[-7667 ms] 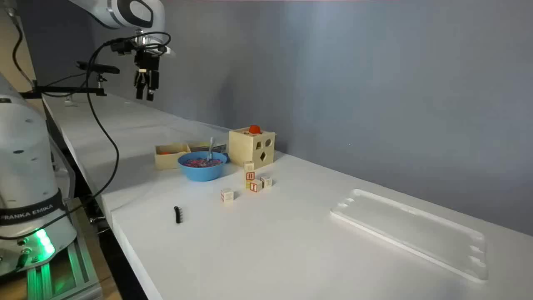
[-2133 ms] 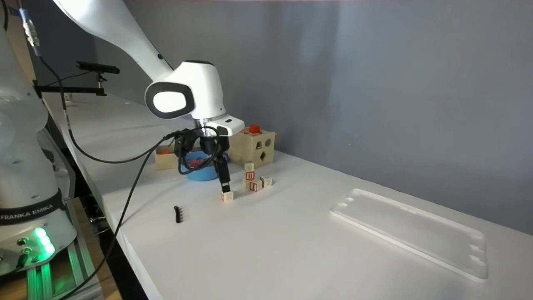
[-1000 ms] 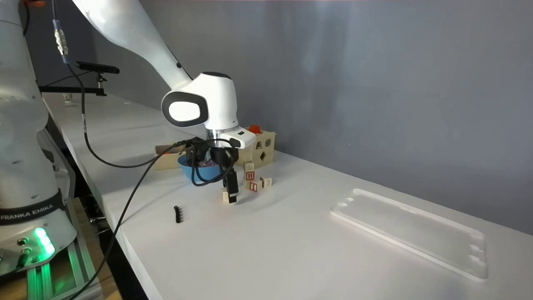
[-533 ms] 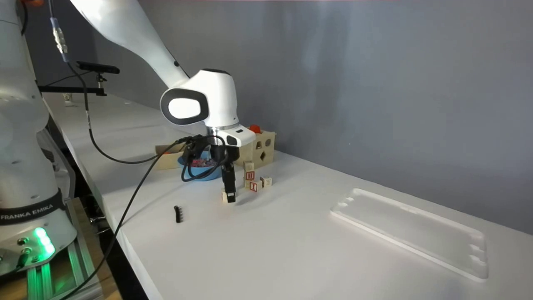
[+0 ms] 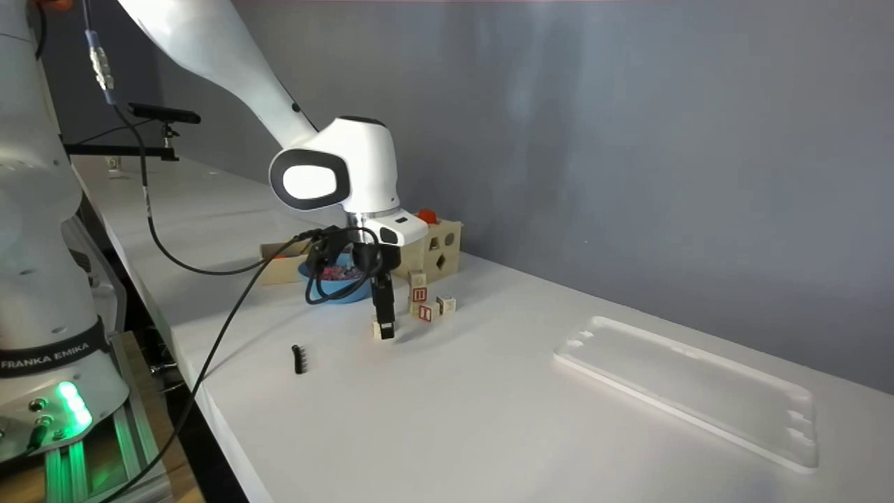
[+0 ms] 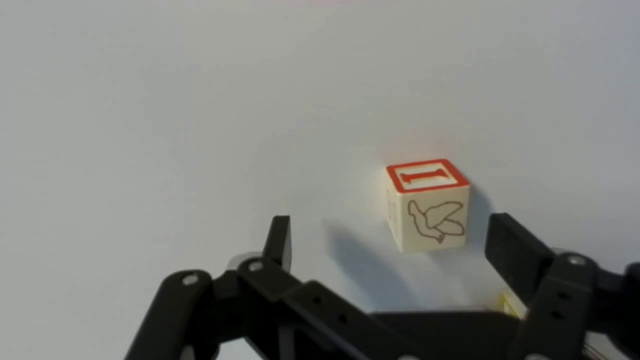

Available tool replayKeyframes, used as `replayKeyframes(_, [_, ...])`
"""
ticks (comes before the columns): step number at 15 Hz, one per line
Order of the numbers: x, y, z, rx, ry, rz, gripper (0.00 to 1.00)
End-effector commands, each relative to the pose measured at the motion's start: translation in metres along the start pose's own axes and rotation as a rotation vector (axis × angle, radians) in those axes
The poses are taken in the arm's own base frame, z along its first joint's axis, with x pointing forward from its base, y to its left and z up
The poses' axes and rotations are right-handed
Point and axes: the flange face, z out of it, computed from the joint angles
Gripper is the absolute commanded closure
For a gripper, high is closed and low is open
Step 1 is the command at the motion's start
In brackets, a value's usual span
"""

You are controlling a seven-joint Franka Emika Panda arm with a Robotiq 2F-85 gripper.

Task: Pick up the cube furthest from all the other cubes and stack it on top of the already stacked cubes

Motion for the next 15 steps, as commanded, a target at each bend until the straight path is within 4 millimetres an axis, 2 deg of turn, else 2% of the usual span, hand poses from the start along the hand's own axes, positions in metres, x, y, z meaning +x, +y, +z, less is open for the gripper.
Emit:
replayKeyframes(1, [-0.0052,-0.0079,-0.0002,0.011,0.008,-0.03,0.0])
replayKeyframes(4, [-0.0067,-0.0111,0.0003,0.007,0.005,-0.04,0.02])
replayKeyframes(5, [-0.0067,-0.0119,0.0,0.011,0.007,-0.039,0.23])
replayKeyframes(7, [-0.0057,-0.0128,-0.0003,0.016,0.012,-0.042,0.32])
replayKeyframes(10, [-0.0053,-0.0131,-0.0003,0.016,0.016,-0.047,0.55])
replayKeyframes(15, [-0.006,-0.0106,-0.0051,0.014,0.023,-0.075,0.88])
